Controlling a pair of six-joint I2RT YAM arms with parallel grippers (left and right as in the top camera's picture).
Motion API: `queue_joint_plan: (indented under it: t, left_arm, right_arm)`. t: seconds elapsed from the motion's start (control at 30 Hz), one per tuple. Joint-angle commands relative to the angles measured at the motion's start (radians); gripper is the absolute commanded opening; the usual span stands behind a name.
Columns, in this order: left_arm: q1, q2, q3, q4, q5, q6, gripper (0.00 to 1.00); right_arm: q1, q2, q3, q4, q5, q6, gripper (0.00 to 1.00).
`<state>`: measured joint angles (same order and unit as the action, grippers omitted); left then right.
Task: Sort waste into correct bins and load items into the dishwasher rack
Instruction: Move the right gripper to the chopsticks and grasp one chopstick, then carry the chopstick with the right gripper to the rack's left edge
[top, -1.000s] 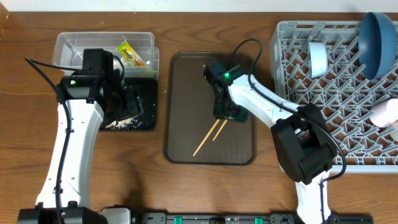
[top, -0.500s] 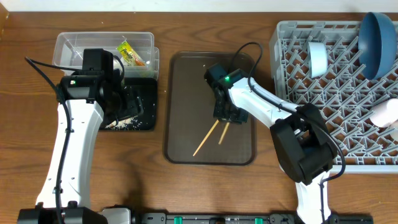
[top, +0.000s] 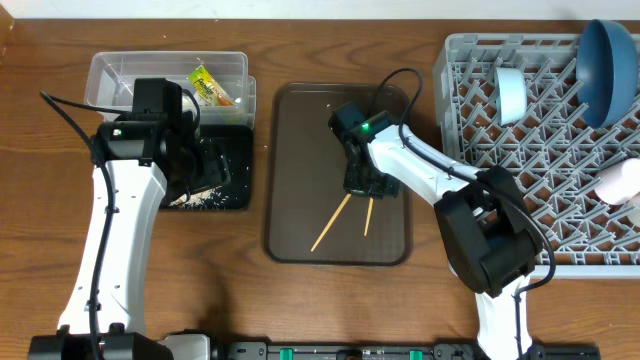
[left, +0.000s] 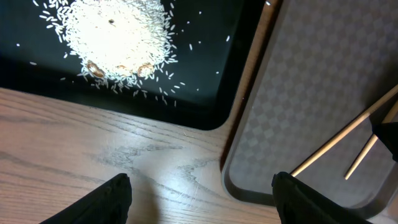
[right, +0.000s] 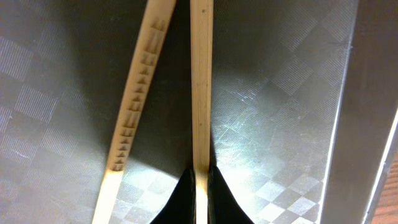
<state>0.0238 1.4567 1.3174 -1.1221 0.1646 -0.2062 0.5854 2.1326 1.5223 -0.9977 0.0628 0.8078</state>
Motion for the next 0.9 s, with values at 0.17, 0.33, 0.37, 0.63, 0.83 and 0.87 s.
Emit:
queue_joint_plan:
  t: [0.17,0.33,0.37,0.63,0.83,0.87]
  left_arm:
    - [0.004,-0.006,0.011,-0.003,-0.009,0.002,0.75]
    - [0.004,-0.006,0.011,-0.003,-0.009,0.002,0.75]
    - [0.004,-0.006,0.011,-0.003,-0.009,0.002,0.75]
    - [0.004,-0.006,0.011,-0.003,-0.009,0.002,0.75]
    - [0.004,-0.006,0.011,-0.003,-0.009,0.002,0.75]
    - [0.004,-0.006,0.011,-0.003,-0.009,0.002,0.75]
  right_arm:
    - [-0.048,0.006,-0.018,-0.01,0.016,-0.048,0.01]
    - [-0.069,-0.014,0.003,-0.027,0.013,-0.143,0.01]
    - [-0.074,-0.023,0.008,-0.027,0.013,-0.162,0.01]
    - [-0.132,-0.193,0.034,-0.03,0.012,-0.416,0.01]
    - [-0.222,-0.335,0.034,-0.079,0.012,-0.585,0.01]
    - [-0.24,-0.355,0.034,-0.095,0.012,-0.612,0.01]
